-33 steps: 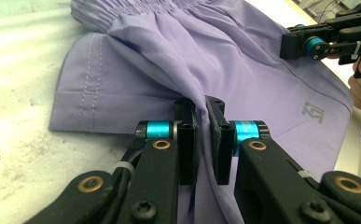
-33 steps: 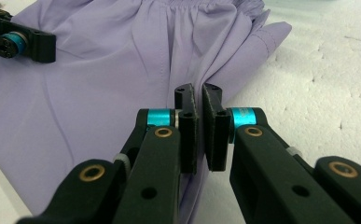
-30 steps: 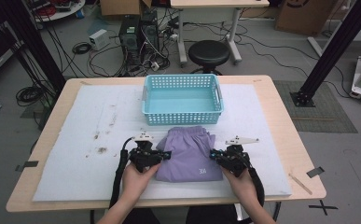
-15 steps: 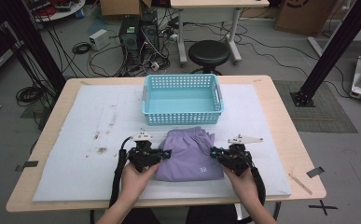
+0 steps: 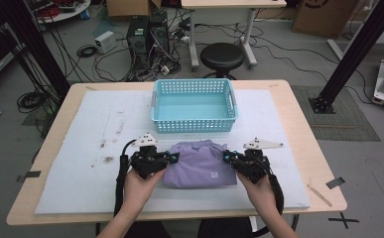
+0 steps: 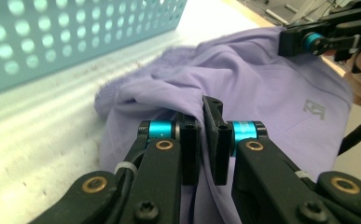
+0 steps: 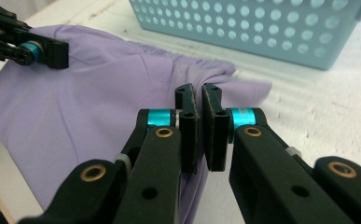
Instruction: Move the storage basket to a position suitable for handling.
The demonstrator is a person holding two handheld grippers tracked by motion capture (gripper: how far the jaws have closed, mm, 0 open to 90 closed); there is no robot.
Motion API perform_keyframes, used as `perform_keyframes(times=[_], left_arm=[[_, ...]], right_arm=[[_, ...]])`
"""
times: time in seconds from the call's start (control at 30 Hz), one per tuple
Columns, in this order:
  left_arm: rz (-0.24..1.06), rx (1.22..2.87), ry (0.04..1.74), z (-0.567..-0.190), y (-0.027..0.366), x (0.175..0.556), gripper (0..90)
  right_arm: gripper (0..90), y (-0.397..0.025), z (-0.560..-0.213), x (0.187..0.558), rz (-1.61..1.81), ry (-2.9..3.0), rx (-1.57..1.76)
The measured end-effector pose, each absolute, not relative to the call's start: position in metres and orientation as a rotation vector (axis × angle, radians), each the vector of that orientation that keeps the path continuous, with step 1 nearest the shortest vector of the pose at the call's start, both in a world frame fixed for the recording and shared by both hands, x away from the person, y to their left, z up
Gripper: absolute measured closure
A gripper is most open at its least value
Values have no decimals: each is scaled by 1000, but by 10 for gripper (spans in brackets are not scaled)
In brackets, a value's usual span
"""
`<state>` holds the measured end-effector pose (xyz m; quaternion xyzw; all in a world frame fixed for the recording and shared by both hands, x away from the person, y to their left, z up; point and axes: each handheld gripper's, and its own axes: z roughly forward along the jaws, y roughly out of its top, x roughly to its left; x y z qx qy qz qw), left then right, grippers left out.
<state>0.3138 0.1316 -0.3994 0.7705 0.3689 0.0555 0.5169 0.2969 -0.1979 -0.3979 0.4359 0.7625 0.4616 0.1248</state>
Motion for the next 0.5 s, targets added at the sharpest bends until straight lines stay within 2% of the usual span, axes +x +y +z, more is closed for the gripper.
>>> perform_keyframes(times=[0.5], left_arm=[[201,1790,835,-348,150,329,856]], right_arm=[[870,-191,-350,310,1462,2152,1195]])
